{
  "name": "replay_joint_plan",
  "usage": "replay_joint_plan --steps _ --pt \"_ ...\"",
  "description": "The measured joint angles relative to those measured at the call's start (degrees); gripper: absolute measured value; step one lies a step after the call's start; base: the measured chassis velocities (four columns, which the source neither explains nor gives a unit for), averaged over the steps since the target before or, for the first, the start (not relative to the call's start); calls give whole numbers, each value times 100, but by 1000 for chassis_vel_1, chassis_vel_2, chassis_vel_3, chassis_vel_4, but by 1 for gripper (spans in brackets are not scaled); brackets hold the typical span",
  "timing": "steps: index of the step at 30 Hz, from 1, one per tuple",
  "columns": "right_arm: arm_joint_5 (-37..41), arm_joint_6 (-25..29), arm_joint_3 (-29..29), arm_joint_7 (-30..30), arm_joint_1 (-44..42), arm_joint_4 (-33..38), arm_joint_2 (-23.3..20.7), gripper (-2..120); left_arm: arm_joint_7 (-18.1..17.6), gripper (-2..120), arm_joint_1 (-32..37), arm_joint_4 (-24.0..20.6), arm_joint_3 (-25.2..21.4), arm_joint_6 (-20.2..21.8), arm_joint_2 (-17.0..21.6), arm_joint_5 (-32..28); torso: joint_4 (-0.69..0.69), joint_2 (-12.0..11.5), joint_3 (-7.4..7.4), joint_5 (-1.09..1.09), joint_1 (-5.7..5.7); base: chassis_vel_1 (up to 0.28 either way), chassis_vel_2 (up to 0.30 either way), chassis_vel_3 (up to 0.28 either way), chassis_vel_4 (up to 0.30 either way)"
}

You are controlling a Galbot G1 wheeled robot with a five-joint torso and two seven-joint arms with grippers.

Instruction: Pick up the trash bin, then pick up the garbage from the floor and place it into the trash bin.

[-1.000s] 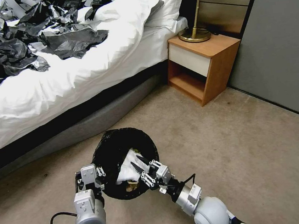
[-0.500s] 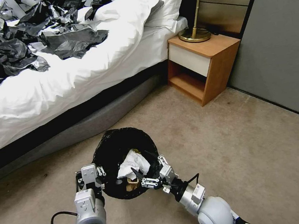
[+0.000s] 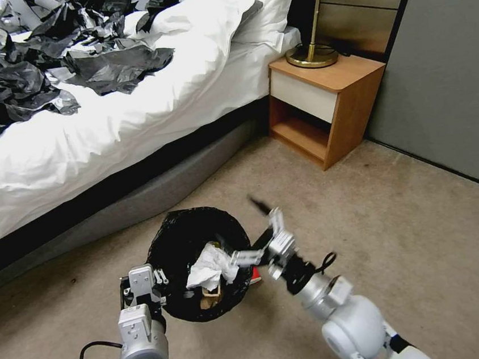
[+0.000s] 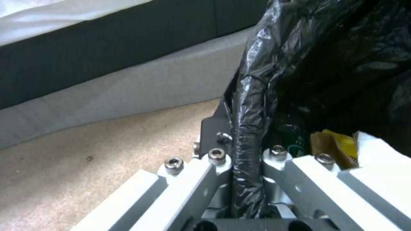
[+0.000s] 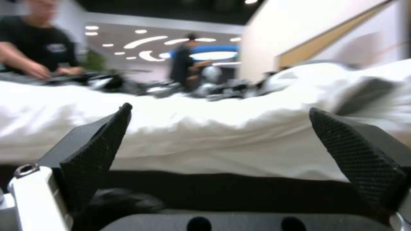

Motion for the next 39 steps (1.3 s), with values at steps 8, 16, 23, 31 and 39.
replay_joint_plan --steps 8,16,23,31,39 --pt "-83 153 703 509 -554 59 124 100 -13 0 37 -3 -133 -8 67 -121 -1 0 0 0 0 0 0 0 0" --pt "275 128 817 521 -661 -84 135 100 -32 0 21 -19 -106 -6 52 -162 -1 0 0 0 0 0 0 0 0" --pt "297 -22 762 655 -623 -130 156 100 -30 0 34 -64 -116 -5 54 -159 0 0 0 0 0 0 0 0 0" --pt "431 -191 714 727 -644 -133 149 100 -28 0 5 -67 -106 0 49 -159 0 0 0 0 0 34 39 40 32" --pt "410 -243 716 693 -609 -169 119 100 -27 0 5 -69 -108 1 51 -161 0 0 0 -1 0 86 103 86 76"
